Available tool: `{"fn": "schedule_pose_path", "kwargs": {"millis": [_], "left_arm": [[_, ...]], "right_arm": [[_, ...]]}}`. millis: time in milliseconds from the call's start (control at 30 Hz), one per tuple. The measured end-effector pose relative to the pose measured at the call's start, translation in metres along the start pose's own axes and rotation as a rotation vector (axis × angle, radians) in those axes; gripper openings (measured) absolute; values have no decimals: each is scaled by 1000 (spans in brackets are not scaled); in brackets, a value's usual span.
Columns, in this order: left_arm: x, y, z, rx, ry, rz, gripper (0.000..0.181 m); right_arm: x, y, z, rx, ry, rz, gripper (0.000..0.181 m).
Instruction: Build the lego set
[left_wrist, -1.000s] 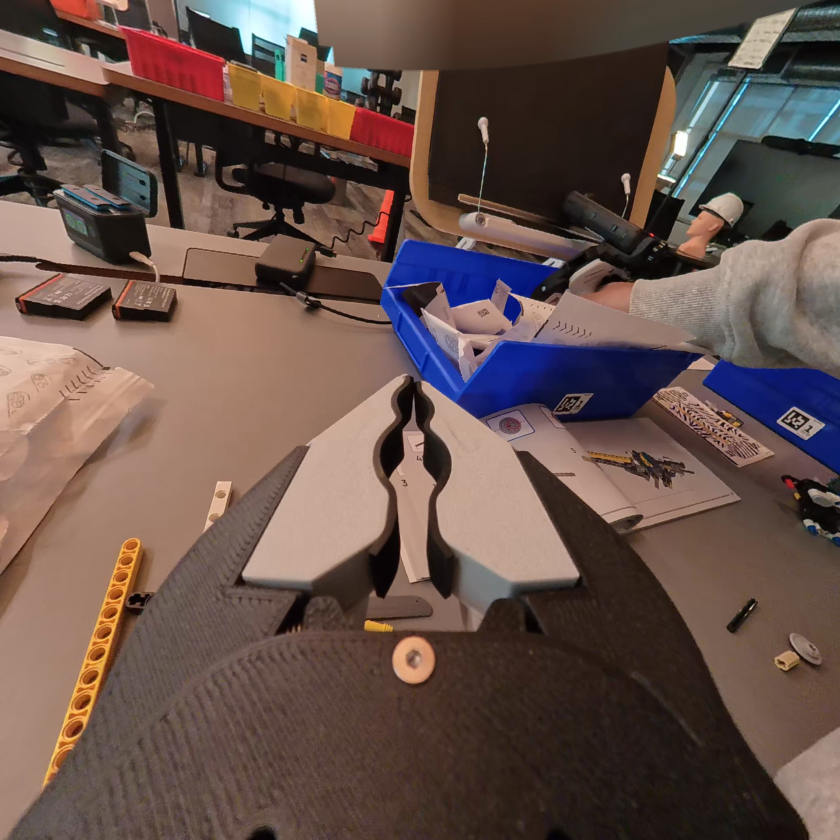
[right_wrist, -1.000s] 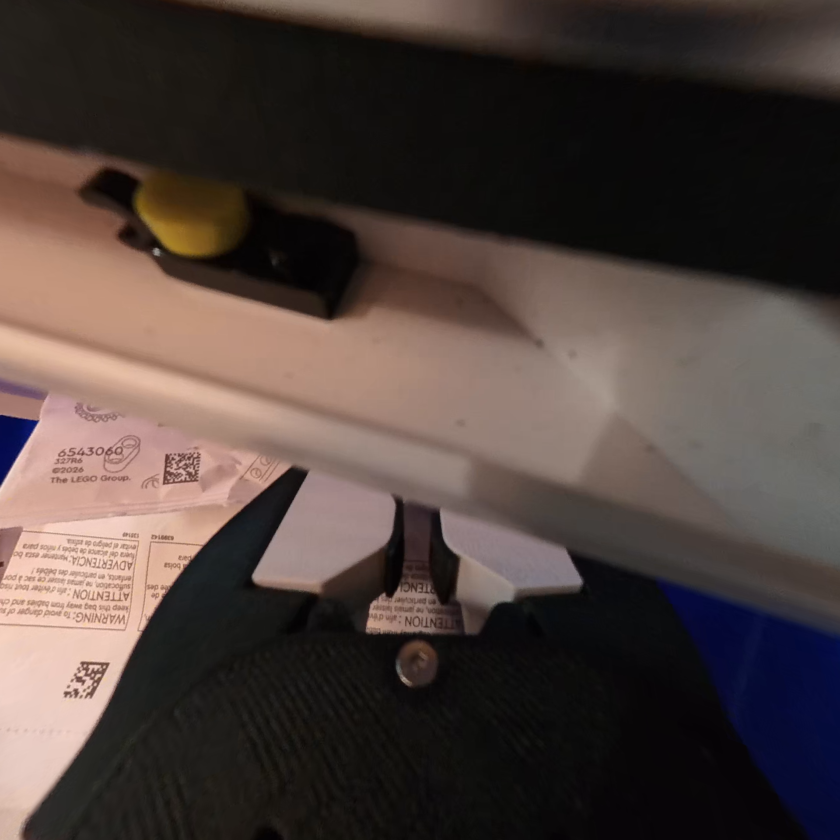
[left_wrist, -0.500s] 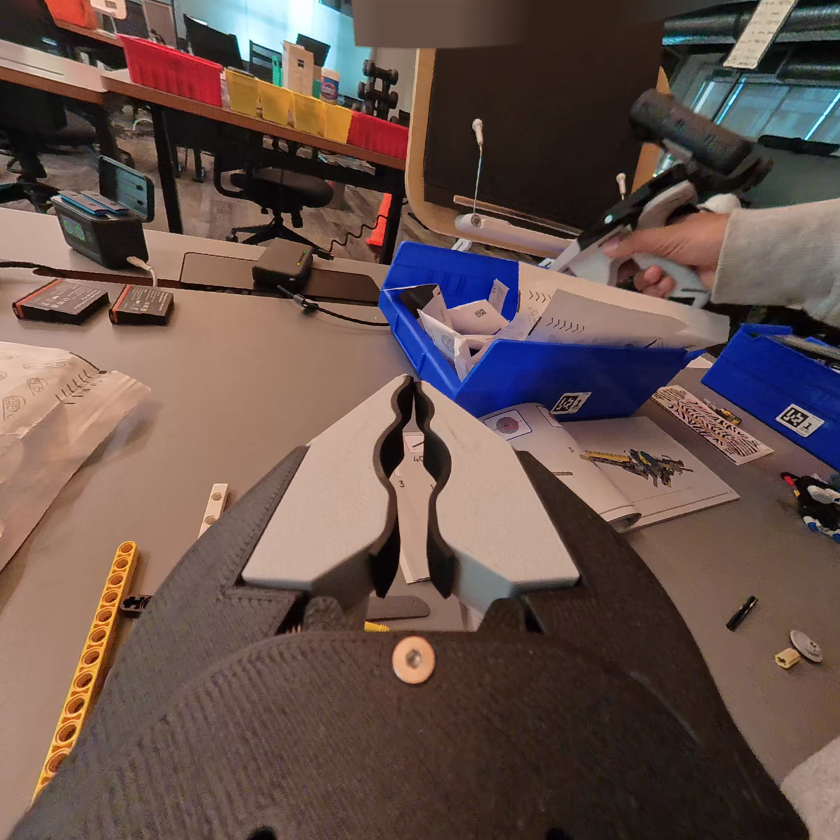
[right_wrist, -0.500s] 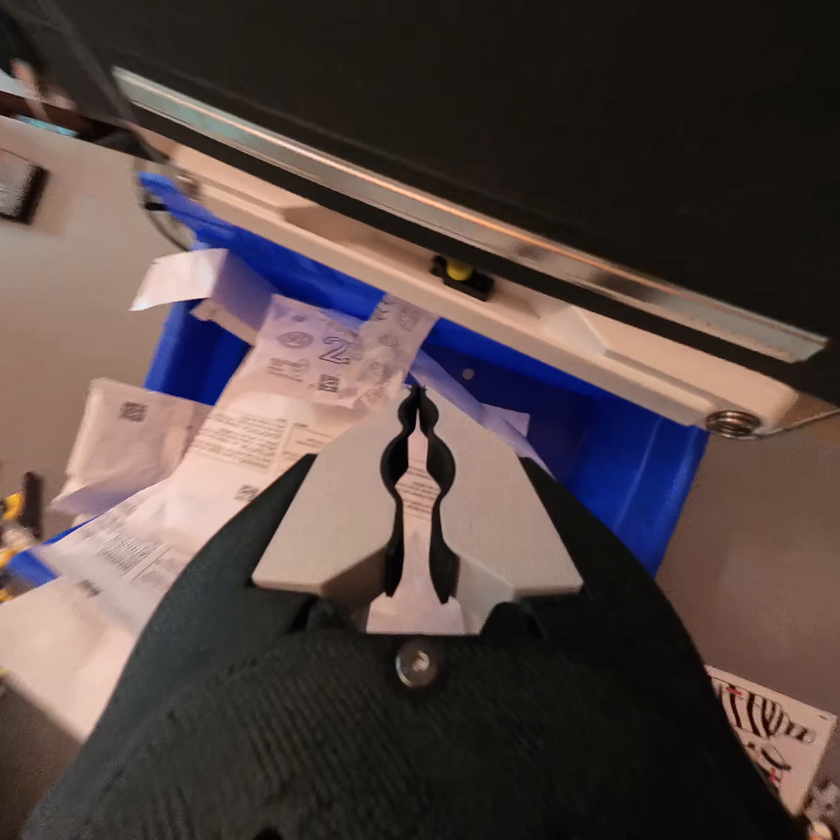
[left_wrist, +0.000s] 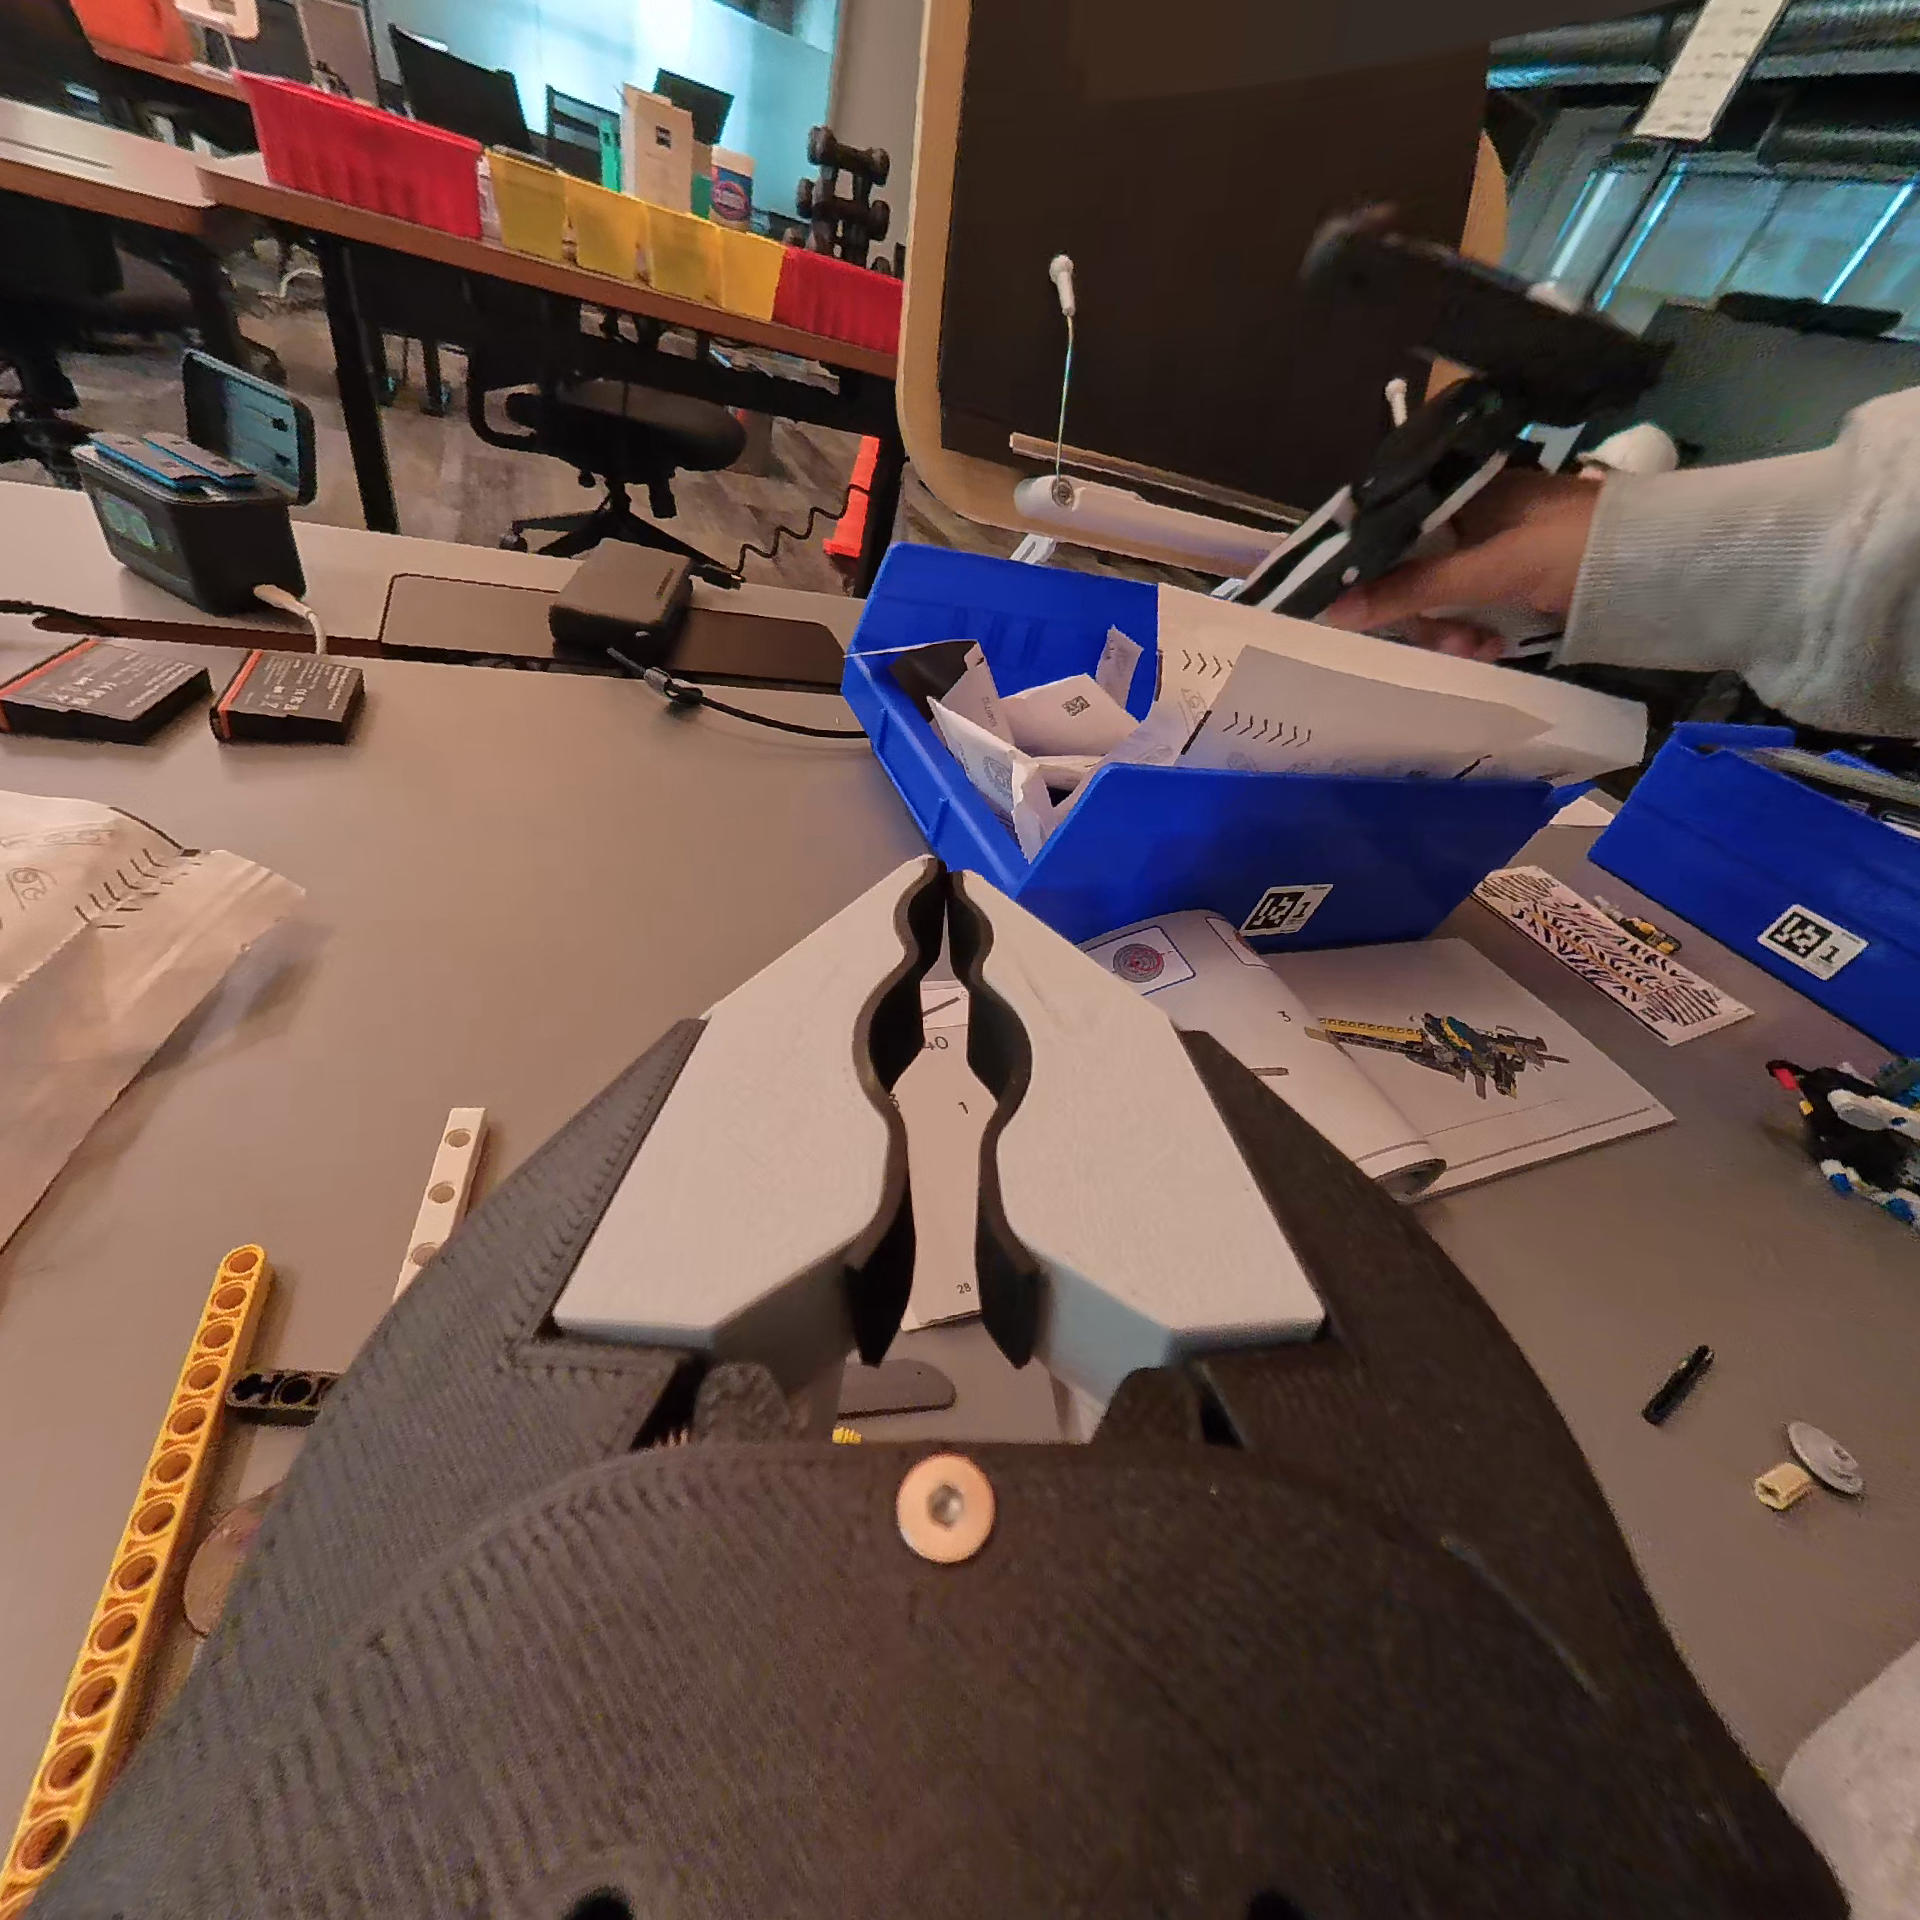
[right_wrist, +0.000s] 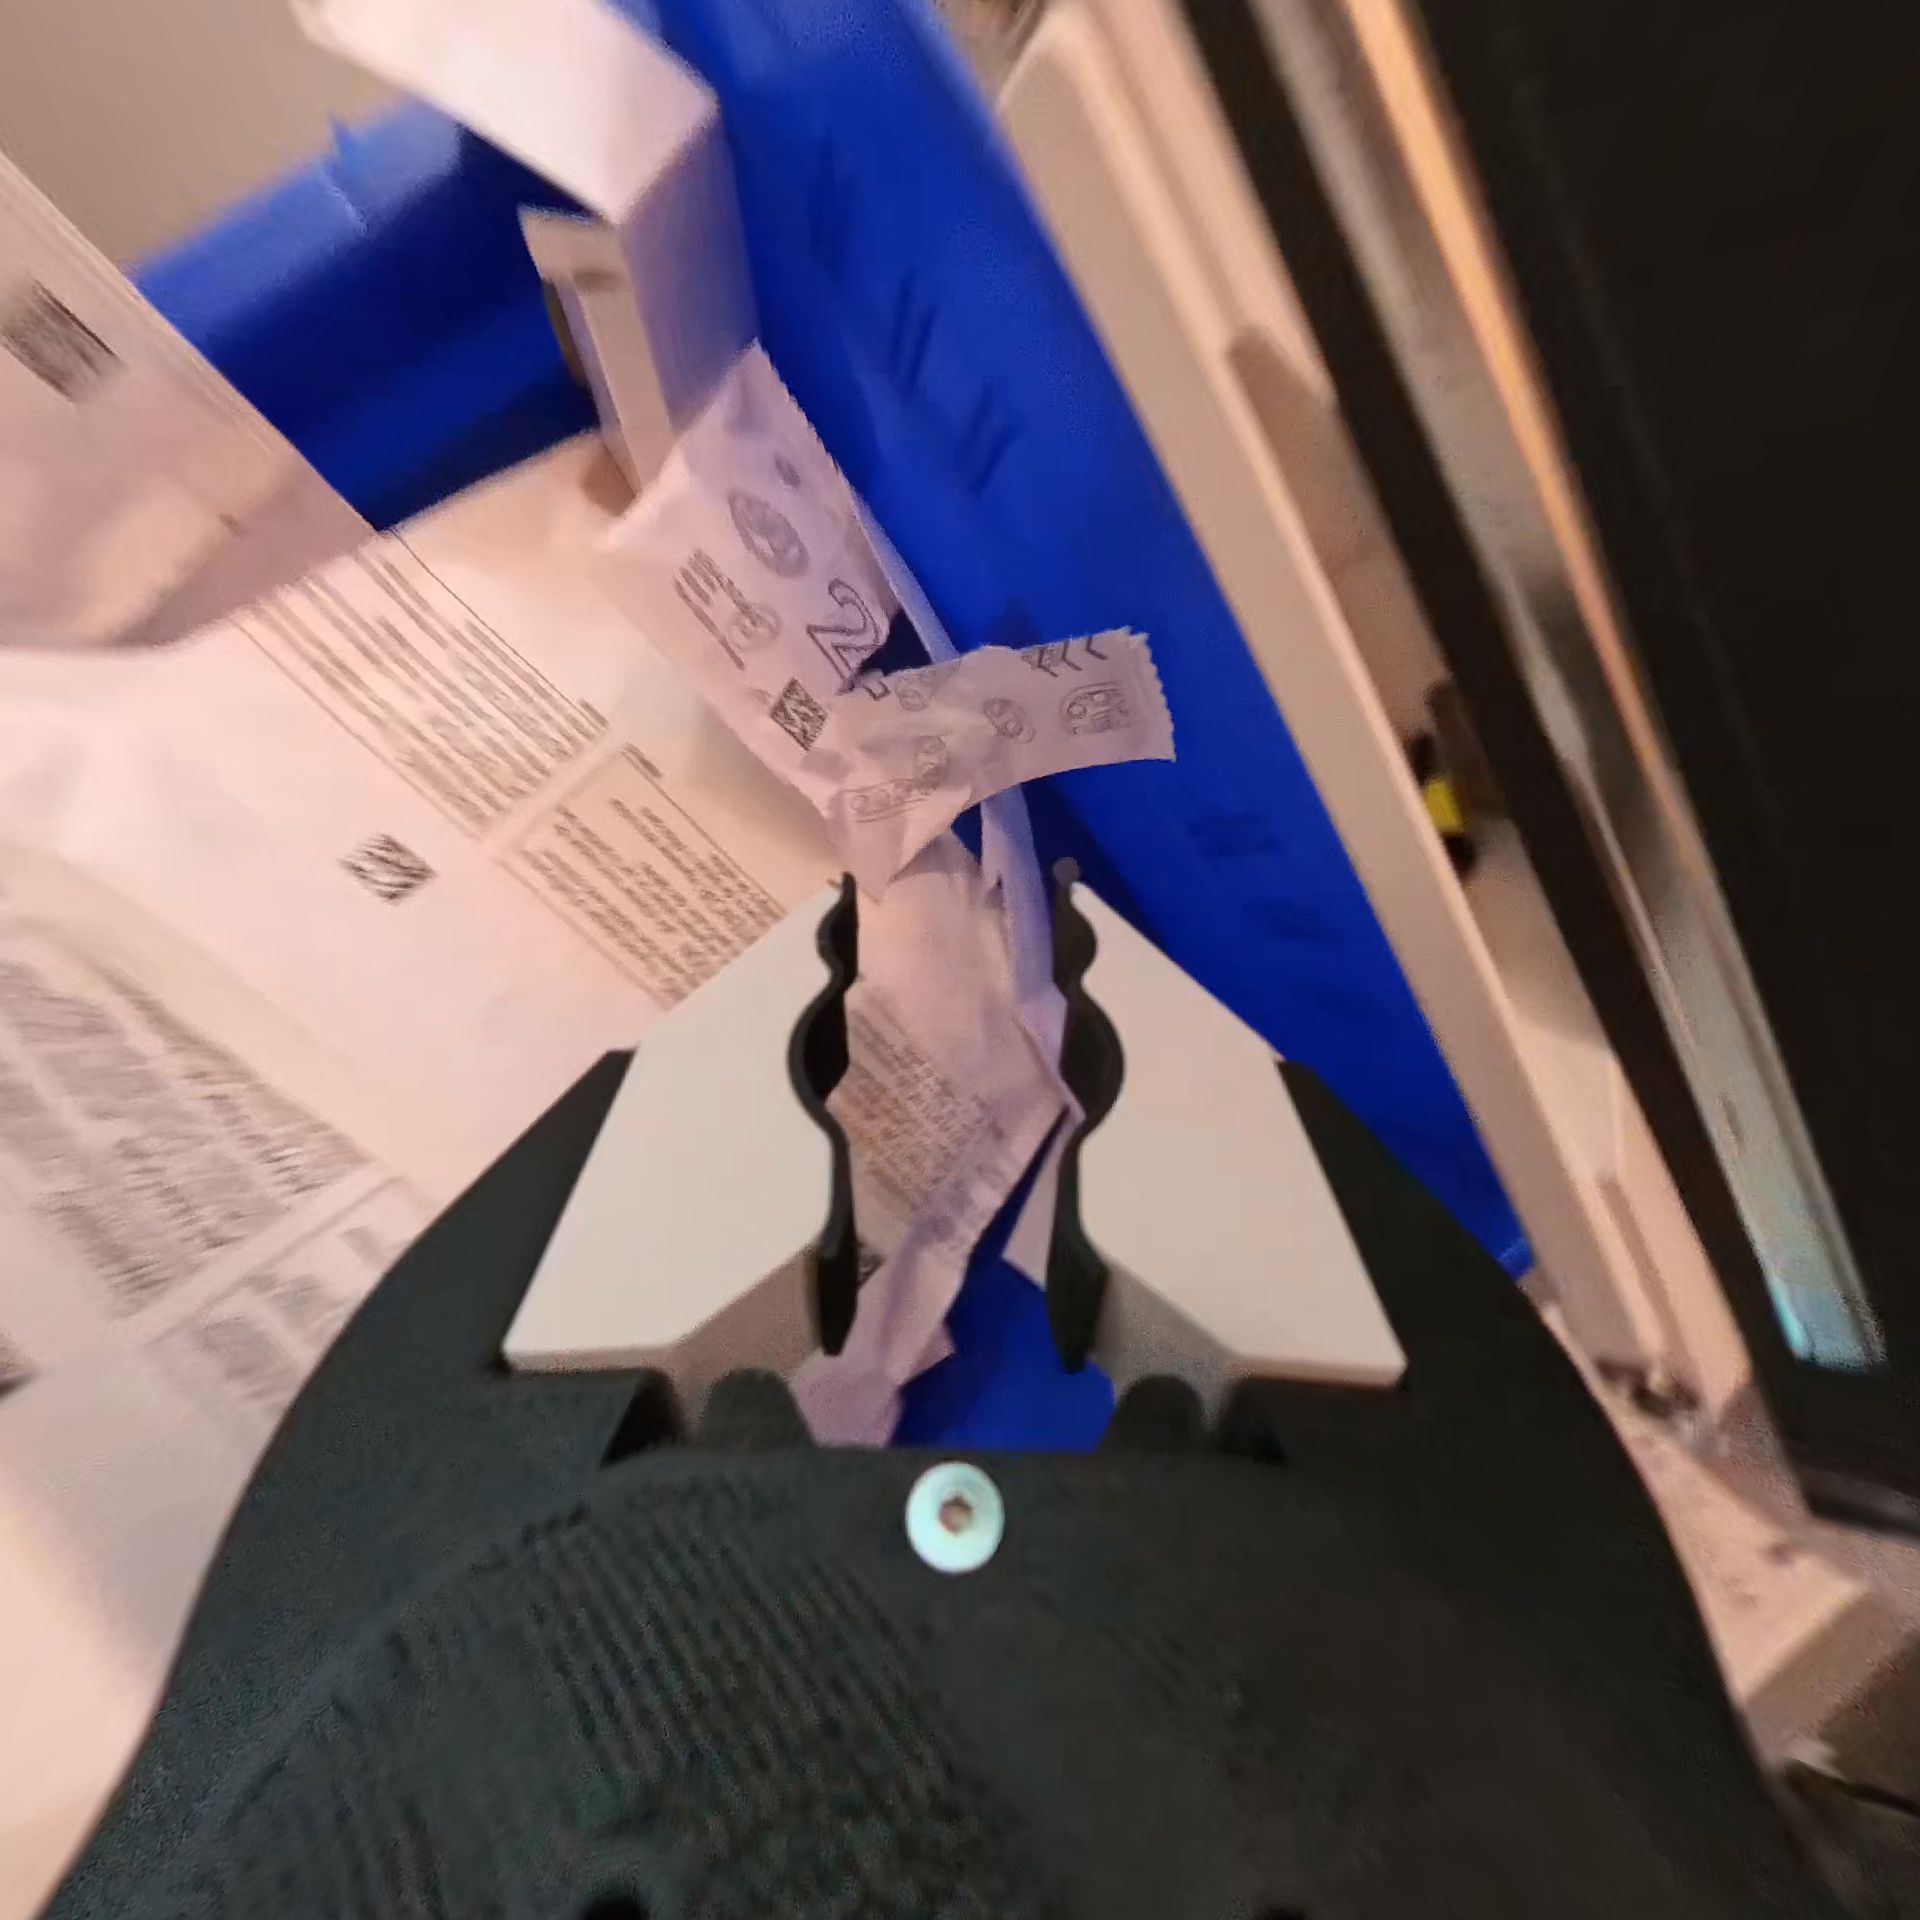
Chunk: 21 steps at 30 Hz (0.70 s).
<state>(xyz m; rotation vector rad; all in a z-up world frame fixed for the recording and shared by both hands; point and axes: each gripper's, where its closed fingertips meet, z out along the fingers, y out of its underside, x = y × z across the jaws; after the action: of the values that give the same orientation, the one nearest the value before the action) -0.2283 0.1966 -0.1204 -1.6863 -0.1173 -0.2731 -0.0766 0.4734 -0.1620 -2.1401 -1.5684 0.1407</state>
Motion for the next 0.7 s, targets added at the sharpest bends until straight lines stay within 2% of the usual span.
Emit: {"fn": "schedule_pose_path", "kwargs": {"millis": [67, 233, 300, 433, 700], "left_arm": [[-1, 0, 0, -2, -3, 9, 0], [-4, 2, 0, -9, 1, -1, 0], [-5, 3, 0, -9, 0, -2, 0], [-7, 4, -1, -13, 4, -6, 0], [-10, 3, -4, -9, 5, -10, 0]], "right_arm": [[0, 4, 18, -45, 11, -98, 38], [-17, -4, 49, -60, -47, -134, 45], [-13, -8, 55, -54, -33, -137, 34], [3, -17, 52, -15, 48, -123, 1], [-1, -8, 39, -18, 87, -110, 1]]}}
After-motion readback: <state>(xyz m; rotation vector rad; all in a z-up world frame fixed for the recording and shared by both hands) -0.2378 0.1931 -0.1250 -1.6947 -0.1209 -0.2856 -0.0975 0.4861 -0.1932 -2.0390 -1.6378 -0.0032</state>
